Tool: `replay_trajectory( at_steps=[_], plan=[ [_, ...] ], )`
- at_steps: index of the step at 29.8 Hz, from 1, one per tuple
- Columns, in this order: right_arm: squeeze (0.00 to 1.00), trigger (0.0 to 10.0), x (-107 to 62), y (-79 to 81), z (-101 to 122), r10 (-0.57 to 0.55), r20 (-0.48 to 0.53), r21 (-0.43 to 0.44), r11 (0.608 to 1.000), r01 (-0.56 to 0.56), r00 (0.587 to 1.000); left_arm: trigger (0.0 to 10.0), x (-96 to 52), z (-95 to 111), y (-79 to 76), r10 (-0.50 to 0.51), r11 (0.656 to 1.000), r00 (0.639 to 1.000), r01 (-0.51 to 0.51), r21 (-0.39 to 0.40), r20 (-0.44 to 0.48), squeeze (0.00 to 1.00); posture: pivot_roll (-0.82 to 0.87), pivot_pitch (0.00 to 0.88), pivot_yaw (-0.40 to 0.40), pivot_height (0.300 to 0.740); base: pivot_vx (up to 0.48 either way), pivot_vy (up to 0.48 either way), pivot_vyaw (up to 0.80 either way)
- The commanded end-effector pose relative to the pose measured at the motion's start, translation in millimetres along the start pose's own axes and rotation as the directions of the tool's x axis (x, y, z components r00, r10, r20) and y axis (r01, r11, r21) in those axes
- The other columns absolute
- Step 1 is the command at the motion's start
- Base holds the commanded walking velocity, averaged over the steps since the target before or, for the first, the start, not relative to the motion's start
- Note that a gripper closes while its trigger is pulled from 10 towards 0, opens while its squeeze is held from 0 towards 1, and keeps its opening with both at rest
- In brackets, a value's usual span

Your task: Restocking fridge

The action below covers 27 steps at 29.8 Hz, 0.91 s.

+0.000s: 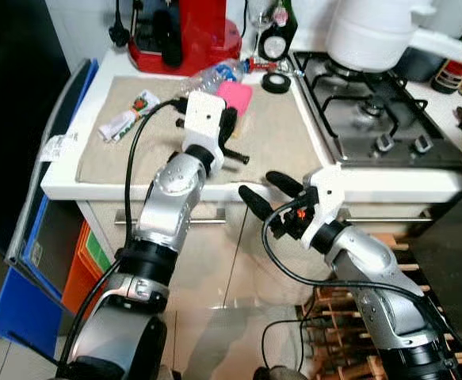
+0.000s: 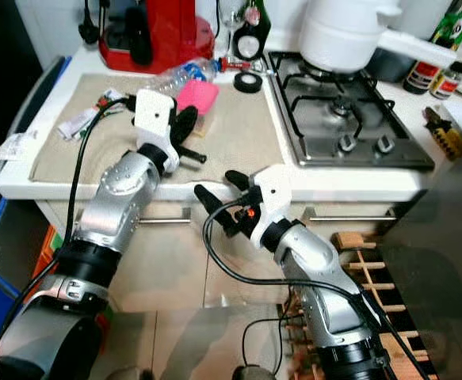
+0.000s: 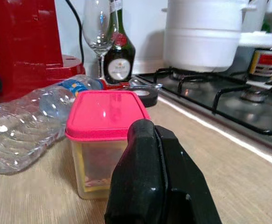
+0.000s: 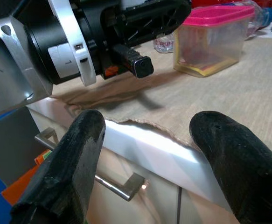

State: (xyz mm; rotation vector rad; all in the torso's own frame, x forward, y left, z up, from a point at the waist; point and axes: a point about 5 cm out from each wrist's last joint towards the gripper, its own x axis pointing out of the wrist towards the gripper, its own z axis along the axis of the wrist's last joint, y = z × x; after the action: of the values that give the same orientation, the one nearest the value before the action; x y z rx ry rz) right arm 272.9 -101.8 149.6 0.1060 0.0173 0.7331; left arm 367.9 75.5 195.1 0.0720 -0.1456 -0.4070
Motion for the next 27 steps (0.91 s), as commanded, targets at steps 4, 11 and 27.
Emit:
replay_trajectory(
  at_steps=[4,11,27],
  plan=[
    [0.00,10.0,-1.3,-1.9,-1.5,-0.014,-0.001,-0.004,1.000,0.014,1.000,10.0,-0.2,-8.2,7.2,0.131,0.991,0.989,-0.129,0.035,-0.065,0.00,-0.10,0.029,-0.051,0.740,0.000,0.000,0.00],
    [0.00,10.0,0.3,-2.5,-2.3,-0.019,0.001,0.001,1.000,0.019,1.000,10.0,4.4,-17.1,20.6,0.217,0.974,0.970,-0.209,0.089,-0.107,0.00,-0.10,0.029,-0.050,0.740,0.000,0.000,0.00],
    [0.00,10.0,0.0,-3.2,-2.9,-0.028,0.002,-0.001,1.000,0.028,1.000,10.0,22.5,-6.1,-3.1,0.137,0.991,0.989,-0.137,0.009,-0.052,1.00,-0.11,0.024,-0.044,0.740,0.000,0.000,0.00]
  ],
)
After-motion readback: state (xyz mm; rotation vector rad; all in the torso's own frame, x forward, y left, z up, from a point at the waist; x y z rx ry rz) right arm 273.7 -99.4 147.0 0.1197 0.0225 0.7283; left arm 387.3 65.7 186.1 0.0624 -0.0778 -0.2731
